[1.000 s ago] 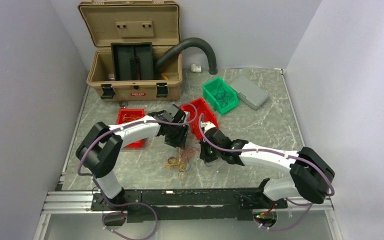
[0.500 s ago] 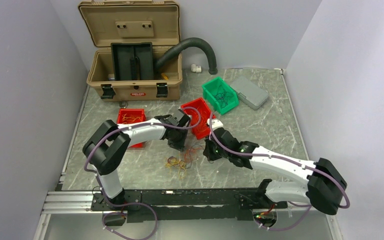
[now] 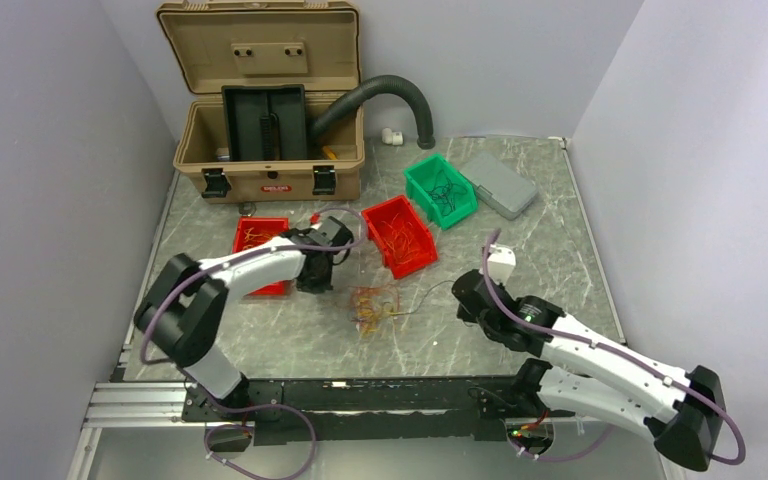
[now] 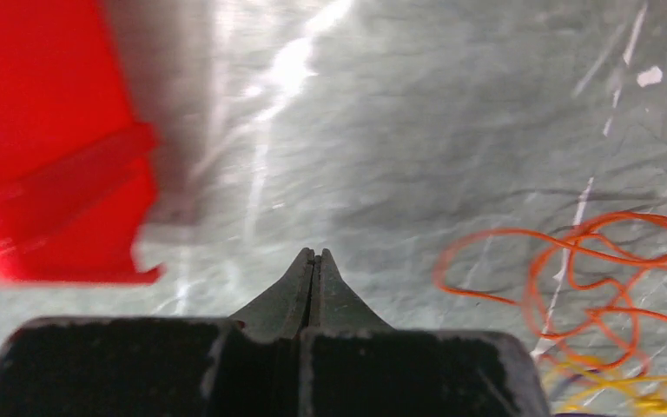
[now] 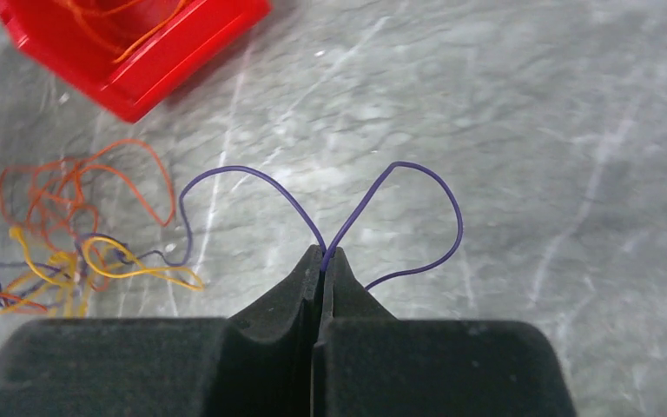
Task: Untangle the cables
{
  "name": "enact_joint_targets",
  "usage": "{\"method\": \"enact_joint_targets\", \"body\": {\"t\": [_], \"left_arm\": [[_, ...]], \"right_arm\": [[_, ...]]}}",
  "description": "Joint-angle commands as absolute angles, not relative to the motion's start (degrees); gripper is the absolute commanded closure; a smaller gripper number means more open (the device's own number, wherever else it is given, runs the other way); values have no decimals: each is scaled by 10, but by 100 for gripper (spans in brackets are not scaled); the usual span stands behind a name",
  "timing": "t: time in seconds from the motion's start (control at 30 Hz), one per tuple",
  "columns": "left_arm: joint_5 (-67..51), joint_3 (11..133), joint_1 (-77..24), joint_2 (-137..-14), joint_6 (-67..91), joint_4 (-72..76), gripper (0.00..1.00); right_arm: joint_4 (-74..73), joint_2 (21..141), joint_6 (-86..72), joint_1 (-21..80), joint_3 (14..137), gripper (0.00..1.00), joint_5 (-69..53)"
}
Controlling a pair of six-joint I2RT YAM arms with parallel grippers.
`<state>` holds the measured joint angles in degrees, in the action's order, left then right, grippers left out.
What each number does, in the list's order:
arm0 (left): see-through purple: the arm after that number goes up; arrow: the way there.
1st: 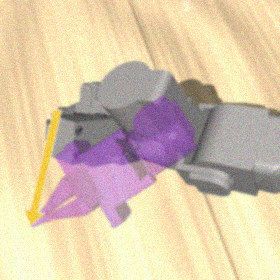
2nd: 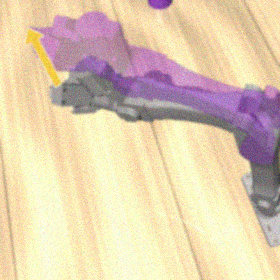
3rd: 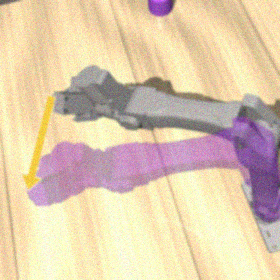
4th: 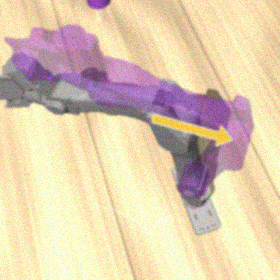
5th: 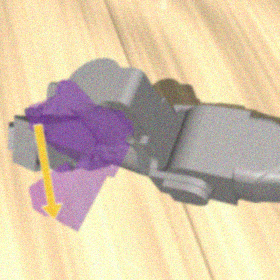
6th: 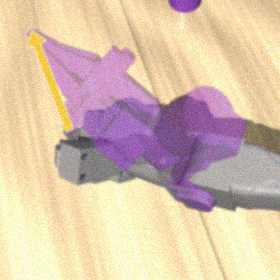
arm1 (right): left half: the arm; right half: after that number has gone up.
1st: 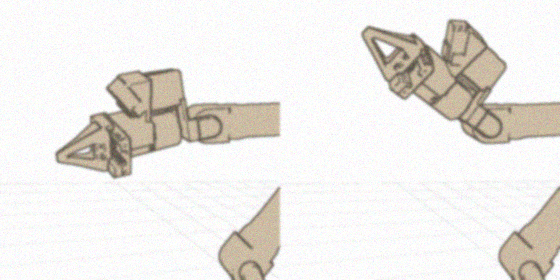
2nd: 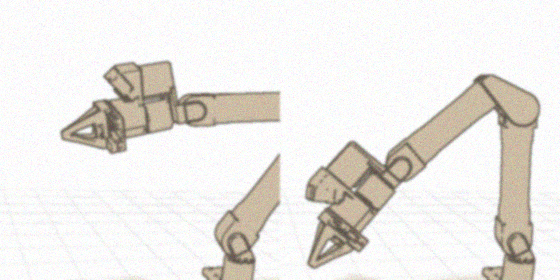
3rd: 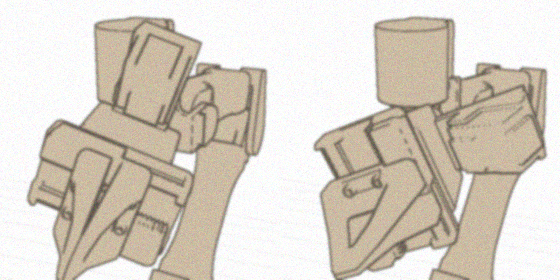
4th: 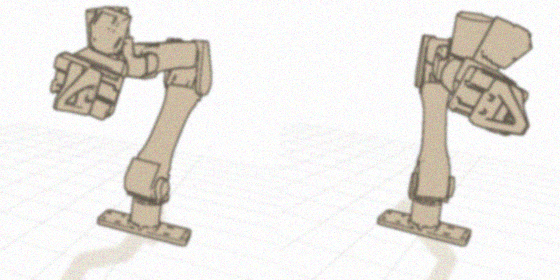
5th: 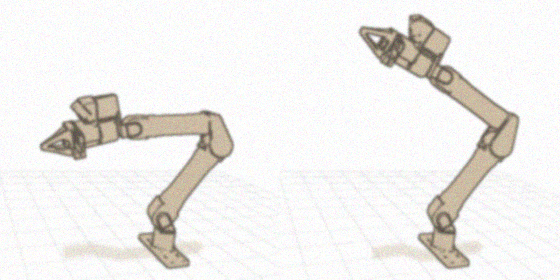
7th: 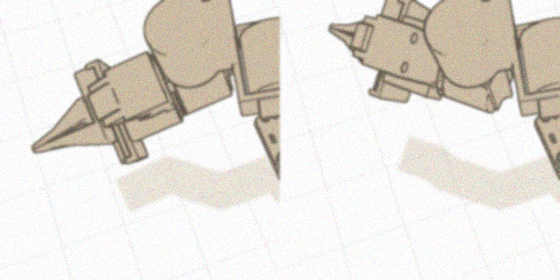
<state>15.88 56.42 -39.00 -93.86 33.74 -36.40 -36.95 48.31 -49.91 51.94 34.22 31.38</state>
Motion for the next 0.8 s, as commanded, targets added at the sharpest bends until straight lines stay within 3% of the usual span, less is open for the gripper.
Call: {"method": "enact_joint_targets", "body": {"t": [0.0,0.27,0.43,0.6,0.7,0.73,0.77], "left_arm": [[243,574,-373,-825,344,-430,100],[308,593,-363,-693,369,-493,100],[313,586,-357,-644,361,-483,100],[243,565,-357,-634,339,-439,100],[142,549,-356,-643,282,-385,100],[101,543,-357,-649,269,-365,99],[59,537,-357,-656,261,-344,92]], "right_arm": [[-468,446,-605,519,359,100,433],[-577,431,-696,520,401,100,527],[-591,413,-661,520,426,100,565],[-501,374,-535,519,426,100,519],[-461,353,-486,519,425,100,494],[-451,350,-475,520,426,100,486],[-443,348,-466,520,427,100,477]]}}
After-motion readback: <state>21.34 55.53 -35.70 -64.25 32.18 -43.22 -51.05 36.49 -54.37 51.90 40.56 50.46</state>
